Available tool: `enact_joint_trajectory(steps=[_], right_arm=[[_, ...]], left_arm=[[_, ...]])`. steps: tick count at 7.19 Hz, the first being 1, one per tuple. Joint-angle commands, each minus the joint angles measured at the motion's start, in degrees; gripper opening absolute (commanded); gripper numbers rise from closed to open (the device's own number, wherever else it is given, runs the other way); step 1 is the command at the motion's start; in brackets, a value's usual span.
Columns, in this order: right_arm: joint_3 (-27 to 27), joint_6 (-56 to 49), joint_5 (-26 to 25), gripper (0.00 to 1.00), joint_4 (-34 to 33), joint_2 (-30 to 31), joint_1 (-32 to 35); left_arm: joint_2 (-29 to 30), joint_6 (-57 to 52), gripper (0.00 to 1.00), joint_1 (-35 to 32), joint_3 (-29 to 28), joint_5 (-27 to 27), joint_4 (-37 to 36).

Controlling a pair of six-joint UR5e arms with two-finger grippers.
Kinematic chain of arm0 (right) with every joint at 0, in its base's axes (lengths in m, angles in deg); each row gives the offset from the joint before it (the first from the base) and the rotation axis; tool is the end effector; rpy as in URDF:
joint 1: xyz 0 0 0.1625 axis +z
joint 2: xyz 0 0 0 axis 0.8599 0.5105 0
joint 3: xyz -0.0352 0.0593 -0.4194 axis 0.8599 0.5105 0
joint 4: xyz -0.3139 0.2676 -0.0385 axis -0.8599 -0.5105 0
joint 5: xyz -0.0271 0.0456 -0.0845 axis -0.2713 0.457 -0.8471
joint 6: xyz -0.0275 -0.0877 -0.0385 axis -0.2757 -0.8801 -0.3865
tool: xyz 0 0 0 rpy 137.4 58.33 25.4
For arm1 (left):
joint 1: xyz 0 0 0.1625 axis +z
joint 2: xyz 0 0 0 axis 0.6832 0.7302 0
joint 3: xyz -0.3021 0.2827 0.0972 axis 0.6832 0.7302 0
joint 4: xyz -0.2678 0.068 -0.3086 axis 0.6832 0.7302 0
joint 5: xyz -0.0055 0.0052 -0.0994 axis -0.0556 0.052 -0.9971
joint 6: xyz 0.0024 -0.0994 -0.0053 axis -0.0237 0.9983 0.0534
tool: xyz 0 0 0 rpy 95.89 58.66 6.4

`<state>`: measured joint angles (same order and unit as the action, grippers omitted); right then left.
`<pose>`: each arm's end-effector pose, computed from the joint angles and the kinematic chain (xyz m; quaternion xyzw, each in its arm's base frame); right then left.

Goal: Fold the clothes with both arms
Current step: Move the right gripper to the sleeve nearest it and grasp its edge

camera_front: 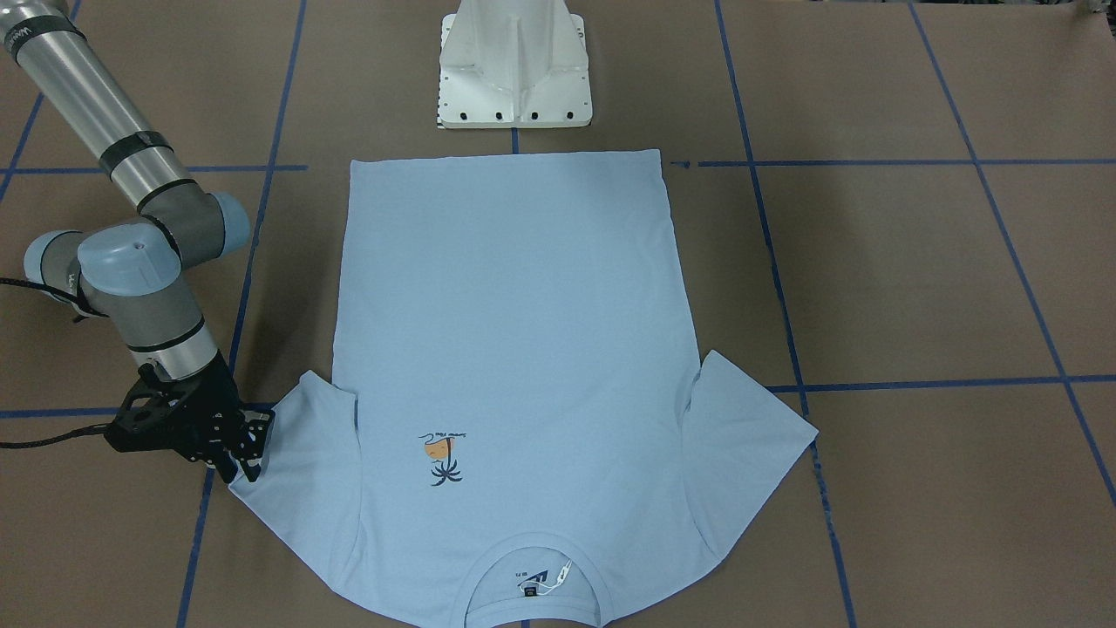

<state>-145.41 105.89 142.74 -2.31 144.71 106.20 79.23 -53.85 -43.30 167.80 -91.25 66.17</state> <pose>-0.3980 -0.6049 0.4734 0.2497 -0.4021 0.1187 0.8729 -0.0293 -0.5181 0.4580 0.3542 0.3732 0.1699 0.8405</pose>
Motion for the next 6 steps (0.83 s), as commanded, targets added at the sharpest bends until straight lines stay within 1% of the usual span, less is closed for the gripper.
enact_joint_trajectory(steps=[1,2,5,6], right_arm=[[-3.08,0.02,0.16,0.00,-0.03,2.37,0.13],[-4.75,0.02,0.24,0.00,-0.03,3.87,0.21],[-4.95,-0.06,0.25,0.00,-0.47,3.63,0.13],[-4.60,-0.76,0.16,0.44,-0.64,3.10,0.04]], left_arm=[[0.00,0.02,1.00,0.00,-0.01,0.00,0.00],[0.00,0.02,1.00,0.00,0.16,0.00,0.00],[0.00,0.02,1.00,0.00,0.16,0.00,0.00],[0.00,0.02,1.00,0.00,-0.01,0.00,0.00]])
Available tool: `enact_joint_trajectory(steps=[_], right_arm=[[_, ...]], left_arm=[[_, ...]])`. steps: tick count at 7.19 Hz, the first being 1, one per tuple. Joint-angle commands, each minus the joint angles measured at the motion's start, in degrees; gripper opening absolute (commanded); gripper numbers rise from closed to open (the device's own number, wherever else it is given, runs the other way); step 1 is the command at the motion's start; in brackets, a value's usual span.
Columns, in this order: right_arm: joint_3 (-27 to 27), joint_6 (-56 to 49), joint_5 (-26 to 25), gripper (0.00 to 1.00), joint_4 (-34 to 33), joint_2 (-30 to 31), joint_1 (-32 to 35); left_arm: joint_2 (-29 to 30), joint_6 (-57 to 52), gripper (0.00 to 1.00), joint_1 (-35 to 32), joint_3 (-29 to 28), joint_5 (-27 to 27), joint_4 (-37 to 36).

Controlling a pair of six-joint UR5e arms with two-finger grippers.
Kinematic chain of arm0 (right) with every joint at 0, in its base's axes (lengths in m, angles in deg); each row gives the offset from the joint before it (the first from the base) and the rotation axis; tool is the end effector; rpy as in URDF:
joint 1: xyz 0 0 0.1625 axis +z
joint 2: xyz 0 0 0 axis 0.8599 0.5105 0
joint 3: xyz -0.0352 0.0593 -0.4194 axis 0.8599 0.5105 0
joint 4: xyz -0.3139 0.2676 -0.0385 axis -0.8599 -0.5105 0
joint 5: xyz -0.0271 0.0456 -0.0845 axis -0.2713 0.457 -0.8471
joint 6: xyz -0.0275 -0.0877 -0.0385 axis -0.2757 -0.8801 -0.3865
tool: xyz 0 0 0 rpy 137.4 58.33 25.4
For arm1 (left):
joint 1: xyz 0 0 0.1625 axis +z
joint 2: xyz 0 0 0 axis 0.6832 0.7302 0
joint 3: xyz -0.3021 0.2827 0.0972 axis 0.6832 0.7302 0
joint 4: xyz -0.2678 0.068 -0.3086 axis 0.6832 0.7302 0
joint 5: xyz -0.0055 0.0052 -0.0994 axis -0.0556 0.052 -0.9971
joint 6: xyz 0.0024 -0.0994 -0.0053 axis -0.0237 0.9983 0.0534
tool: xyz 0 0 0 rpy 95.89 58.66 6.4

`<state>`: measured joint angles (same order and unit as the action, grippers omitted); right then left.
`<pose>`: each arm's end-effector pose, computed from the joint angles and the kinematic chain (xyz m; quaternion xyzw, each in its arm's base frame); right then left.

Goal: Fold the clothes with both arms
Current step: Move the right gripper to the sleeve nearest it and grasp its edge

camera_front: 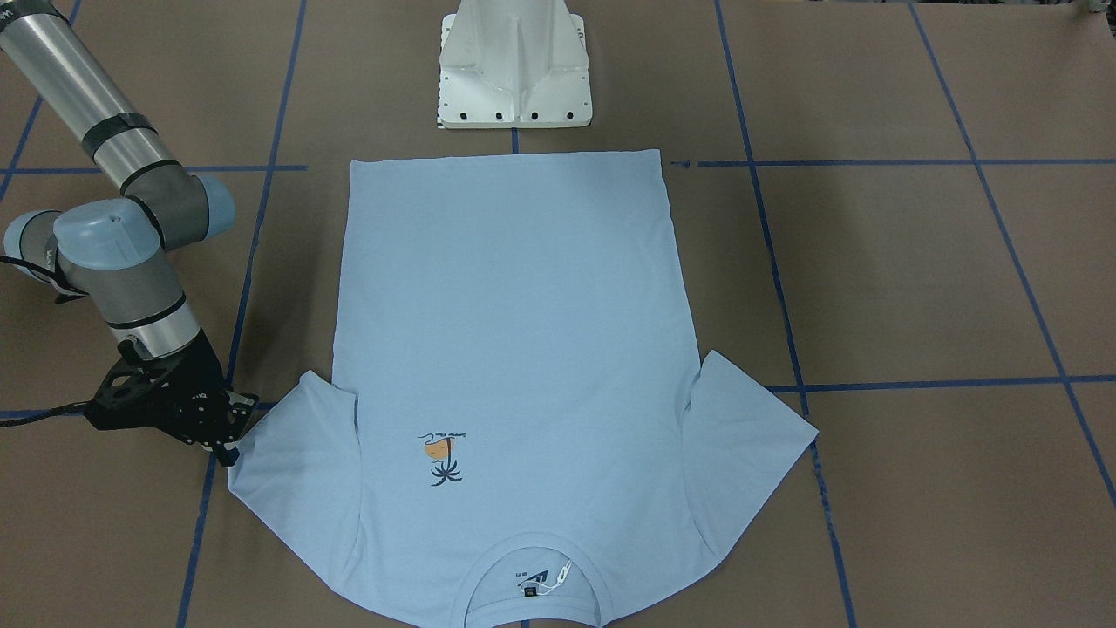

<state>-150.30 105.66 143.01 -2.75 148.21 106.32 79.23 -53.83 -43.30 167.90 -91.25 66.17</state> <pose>-0.3798 -0.5869 0.4723 0.2539 -0.4081 0.1157 0.8692 -0.0293 -0.5179 0.4571 0.3549 0.3732 0.1701 0.8402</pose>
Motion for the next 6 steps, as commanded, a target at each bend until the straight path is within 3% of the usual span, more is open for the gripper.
enact_joint_trajectory(steps=[1,6], right_arm=[[0.38,-0.80,-0.11,0.55,-0.21,-0.41,-0.09],[1.52,-0.89,-0.29,0.58,-0.47,0.21,0.09]], left_arm=[[0.00,0.00,1.00,0.00,-0.12,0.00,0.00],[0.00,0.00,1.00,0.00,-0.03,0.00,0.00]])
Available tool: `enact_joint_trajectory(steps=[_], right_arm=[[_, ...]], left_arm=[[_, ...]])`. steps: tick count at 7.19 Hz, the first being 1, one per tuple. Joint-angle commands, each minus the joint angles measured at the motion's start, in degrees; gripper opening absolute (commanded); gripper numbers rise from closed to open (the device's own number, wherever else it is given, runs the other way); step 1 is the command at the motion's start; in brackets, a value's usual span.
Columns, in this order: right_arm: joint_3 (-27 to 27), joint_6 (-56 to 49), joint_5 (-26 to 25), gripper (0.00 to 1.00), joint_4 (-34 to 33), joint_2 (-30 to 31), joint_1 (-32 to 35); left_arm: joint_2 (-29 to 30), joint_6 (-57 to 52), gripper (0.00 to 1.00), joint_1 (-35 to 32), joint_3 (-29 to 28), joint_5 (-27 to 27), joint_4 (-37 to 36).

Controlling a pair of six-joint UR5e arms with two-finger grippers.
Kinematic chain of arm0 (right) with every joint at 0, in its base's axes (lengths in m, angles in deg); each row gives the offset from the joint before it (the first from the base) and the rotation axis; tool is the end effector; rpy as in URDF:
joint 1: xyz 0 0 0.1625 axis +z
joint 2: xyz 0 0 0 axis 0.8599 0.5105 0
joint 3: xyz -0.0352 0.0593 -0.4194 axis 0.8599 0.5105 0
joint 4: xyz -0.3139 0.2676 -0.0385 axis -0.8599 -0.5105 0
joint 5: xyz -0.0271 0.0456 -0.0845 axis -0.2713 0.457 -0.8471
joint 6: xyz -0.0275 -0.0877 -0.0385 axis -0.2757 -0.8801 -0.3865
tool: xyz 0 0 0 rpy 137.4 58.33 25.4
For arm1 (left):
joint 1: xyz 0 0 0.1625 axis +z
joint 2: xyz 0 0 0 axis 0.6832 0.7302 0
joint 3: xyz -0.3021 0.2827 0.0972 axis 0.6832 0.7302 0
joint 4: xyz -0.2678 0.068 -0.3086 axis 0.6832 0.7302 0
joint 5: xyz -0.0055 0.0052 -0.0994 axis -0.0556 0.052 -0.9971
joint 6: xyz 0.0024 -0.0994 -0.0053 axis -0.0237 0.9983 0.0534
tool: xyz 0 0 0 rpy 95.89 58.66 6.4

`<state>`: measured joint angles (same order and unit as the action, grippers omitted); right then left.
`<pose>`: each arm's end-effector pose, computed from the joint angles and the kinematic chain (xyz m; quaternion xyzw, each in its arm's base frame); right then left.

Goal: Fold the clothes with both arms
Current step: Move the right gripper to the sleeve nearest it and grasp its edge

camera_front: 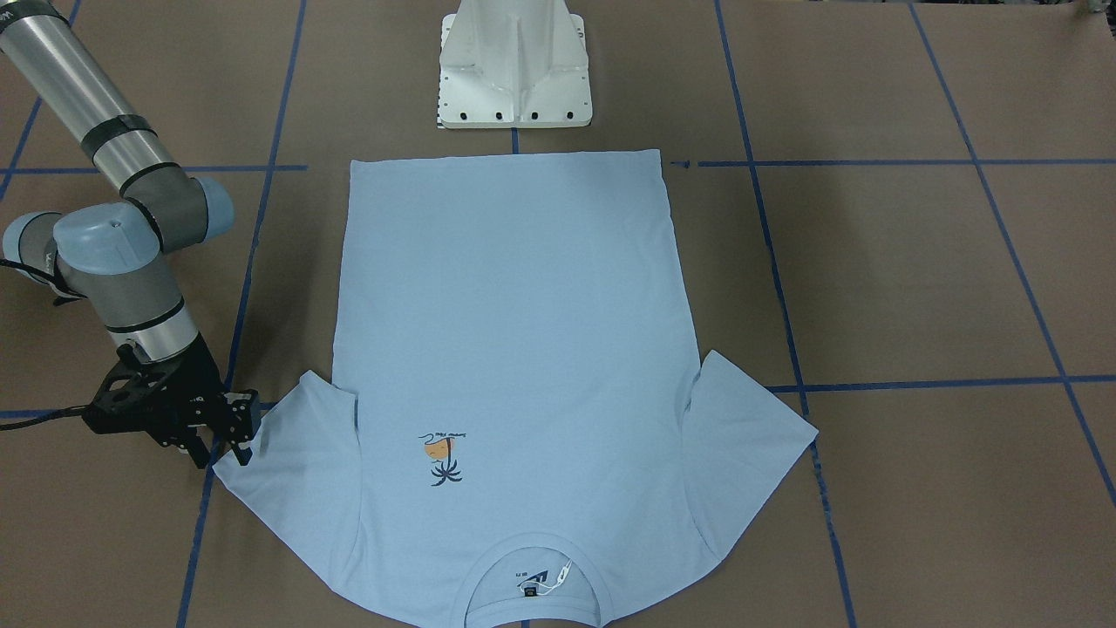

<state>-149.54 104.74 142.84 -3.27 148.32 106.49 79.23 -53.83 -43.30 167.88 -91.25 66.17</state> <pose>-0.3784 -0.5887 0.4819 0.2520 -0.3967 0.1122 0.8755 -0.0293 -0.5179 0.4573 0.3547 0.3732 0.1700 0.8402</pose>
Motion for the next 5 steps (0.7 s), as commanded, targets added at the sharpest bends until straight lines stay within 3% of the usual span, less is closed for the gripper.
enact_joint_trajectory(steps=[1,2,4,5], right_arm=[[1.55,-0.24,-0.20,0.56,0.05,-0.16,-0.25],[2.08,-0.24,-0.20,0.50,0.14,-0.51,-0.26],[2.08,-0.15,-0.20,0.00,0.31,-0.60,-0.26],[2.00,-0.06,-0.12,0.00,0.31,-0.60,-0.17]], left_arm=[[0.00,0.00,1.00,0.00,0.17,0.00,0.00],[-0.09,-0.08,1.00,0.00,0.17,0.00,0.00],[-0.09,-0.09,1.00,0.00,0.17,0.00,0.00],[-0.09,-0.09,1.00,0.00,0.26,0.00,0.00]])
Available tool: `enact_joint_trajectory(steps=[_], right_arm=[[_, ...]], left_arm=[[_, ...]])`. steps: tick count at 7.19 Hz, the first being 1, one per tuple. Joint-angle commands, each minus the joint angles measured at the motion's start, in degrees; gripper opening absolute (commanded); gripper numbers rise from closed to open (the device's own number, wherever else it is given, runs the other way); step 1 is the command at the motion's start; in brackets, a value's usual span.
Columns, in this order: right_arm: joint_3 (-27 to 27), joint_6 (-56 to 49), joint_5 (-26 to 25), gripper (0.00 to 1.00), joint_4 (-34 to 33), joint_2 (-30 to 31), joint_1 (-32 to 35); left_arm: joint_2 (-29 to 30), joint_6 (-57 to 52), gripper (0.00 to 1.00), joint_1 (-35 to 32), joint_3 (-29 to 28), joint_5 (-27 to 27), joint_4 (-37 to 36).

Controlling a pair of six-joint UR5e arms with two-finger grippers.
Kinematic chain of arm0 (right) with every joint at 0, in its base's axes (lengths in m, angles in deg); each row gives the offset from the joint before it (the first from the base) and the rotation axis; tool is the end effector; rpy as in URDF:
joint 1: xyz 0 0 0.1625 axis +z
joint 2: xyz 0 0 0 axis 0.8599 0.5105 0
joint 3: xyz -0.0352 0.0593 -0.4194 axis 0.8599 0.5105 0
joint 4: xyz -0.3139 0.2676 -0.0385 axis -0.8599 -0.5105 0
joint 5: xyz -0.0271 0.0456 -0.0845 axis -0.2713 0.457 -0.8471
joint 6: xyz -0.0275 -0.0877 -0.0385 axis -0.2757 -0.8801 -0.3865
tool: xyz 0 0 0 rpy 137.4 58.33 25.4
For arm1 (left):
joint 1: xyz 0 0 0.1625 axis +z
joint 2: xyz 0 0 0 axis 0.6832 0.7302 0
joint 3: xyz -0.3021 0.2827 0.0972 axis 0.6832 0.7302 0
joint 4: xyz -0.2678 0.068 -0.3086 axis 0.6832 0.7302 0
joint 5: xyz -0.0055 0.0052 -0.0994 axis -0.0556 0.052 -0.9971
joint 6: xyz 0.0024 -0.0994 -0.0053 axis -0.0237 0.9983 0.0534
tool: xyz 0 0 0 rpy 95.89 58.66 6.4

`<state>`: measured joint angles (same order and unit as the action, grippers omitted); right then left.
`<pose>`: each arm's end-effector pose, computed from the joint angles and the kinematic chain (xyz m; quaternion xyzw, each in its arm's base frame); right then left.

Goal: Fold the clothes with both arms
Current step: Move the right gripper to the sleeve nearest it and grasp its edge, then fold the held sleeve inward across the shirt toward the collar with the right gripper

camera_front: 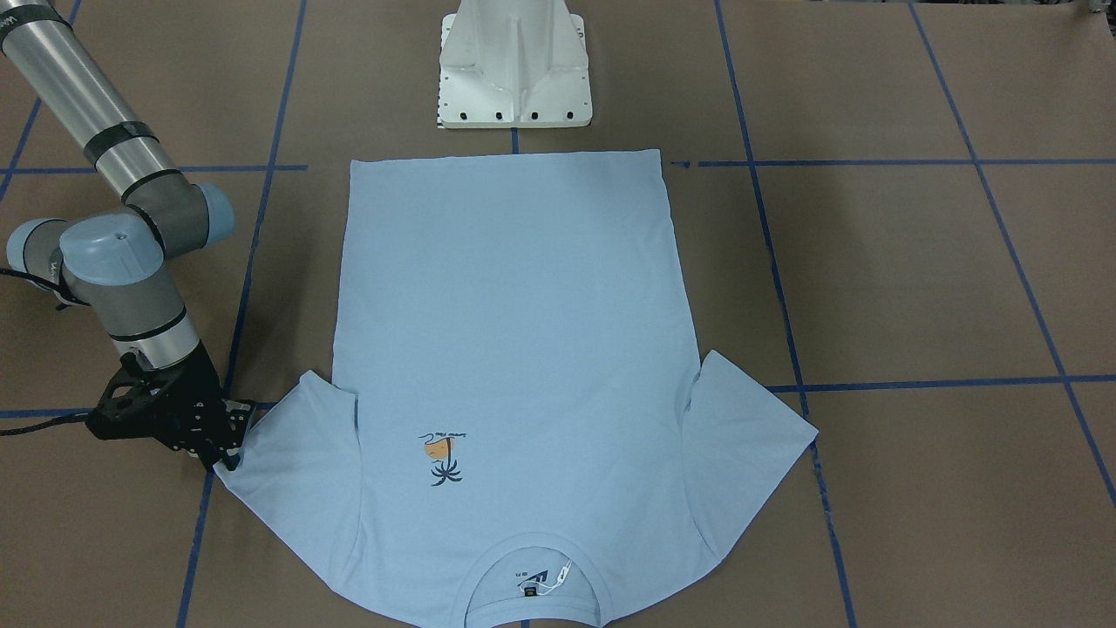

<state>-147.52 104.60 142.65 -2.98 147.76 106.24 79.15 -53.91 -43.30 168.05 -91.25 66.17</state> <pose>-0.3844 -0.5913 0.4931 0.2470 -0.3892 0.1111 0.8805 -0.0294 -0.5171 0.4566 0.3556 0.3729 0.1709 0.8398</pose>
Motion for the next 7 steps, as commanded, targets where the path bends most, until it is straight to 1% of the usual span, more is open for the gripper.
enact_joint_trajectory(steps=[1,2,3,4,6,7], right_arm=[[-0.72,0.60,0.50,0.00,-0.24,-0.12,0.95],[-3.16,0.78,0.60,0.00,-3.81,-0.82,1.48],[-8.23,1.30,0.34,0.00,-16.20,-4.57,1.49],[-11.50,5.39,-0.36,0.00,-26.41,-8.52,0.88],[-9.70,13.23,-7.98,0.00,-32.21,-15.65,-4.29],[-5.69,14.48,-8.89,0.00,-32.49,-19.25,-5.88]], left_arm=[[-0.01,0.00,1.00,-0.09,0.17,-0.09,0.00],[-0.09,0.00,1.00,-0.09,0.17,-0.09,0.00],[-0.01,0.00,1.00,-0.09,0.17,-0.18,0.00],[-0.09,0.00,1.00,0.00,-0.09,-0.18,0.00],[-0.01,0.00,1.00,-0.09,-0.19,-0.18,0.00],[-0.01,0.00,1.00,0.00,-0.27,-0.26,0.00]])
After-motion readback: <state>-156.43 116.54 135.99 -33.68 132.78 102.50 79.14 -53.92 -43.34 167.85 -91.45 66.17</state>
